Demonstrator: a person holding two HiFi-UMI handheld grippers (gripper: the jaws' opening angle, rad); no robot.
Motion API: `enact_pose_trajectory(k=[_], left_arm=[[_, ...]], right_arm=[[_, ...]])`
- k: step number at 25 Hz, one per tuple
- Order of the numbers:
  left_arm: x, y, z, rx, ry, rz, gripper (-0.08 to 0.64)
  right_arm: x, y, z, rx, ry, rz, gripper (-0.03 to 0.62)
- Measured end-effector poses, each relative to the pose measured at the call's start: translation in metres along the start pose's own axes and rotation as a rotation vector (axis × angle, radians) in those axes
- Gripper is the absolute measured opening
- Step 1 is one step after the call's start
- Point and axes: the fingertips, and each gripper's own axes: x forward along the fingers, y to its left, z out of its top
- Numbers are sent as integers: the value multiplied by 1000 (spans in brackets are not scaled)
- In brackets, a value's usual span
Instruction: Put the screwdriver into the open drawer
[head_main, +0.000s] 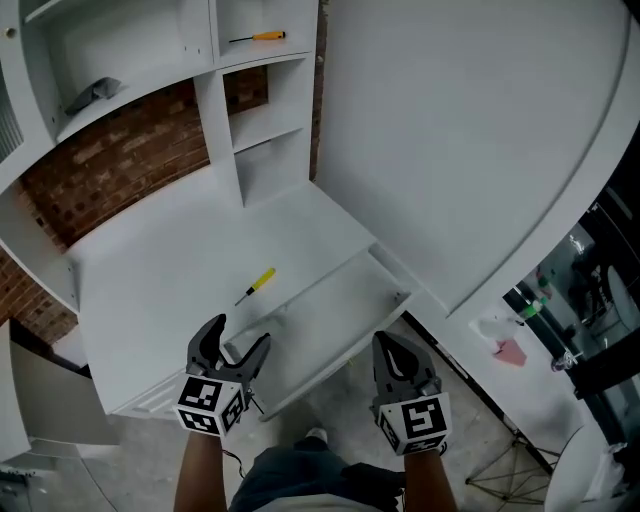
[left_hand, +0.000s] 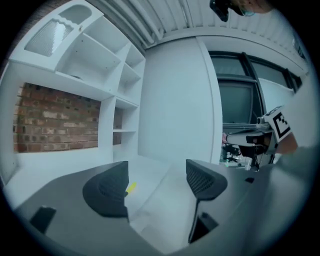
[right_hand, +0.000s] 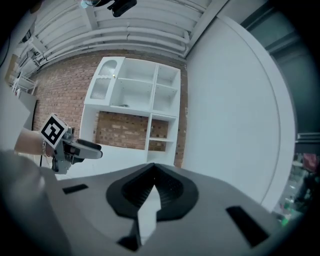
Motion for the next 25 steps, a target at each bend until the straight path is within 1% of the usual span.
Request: enact_pose_trajectory(k=[4,8,14,18,20,23,25], left_arm=[[30,18,-16,5,66,-6,348],[65,43,-38,-11,132,6,347],[122,77,-92,-38,304,-7,342],[155,100,-127,-48,412,-22,267],[171,109,-141,-38,457,-29,254],[191,121,-157,-11,522,-17,217],[200,127,-167,-22,567,-8,204]], right_arm=[[27,-1,-14,19,44,28,11],[53,-5,-35,55,90,36,11],[83,-8,-72,110,188,41,11],[107,-7,-91,128,246,43,11],[117,-4,-99,135,270,52,11],[127,1,-113,133,317,61,11],[134,2,-119,132,336,63,11]])
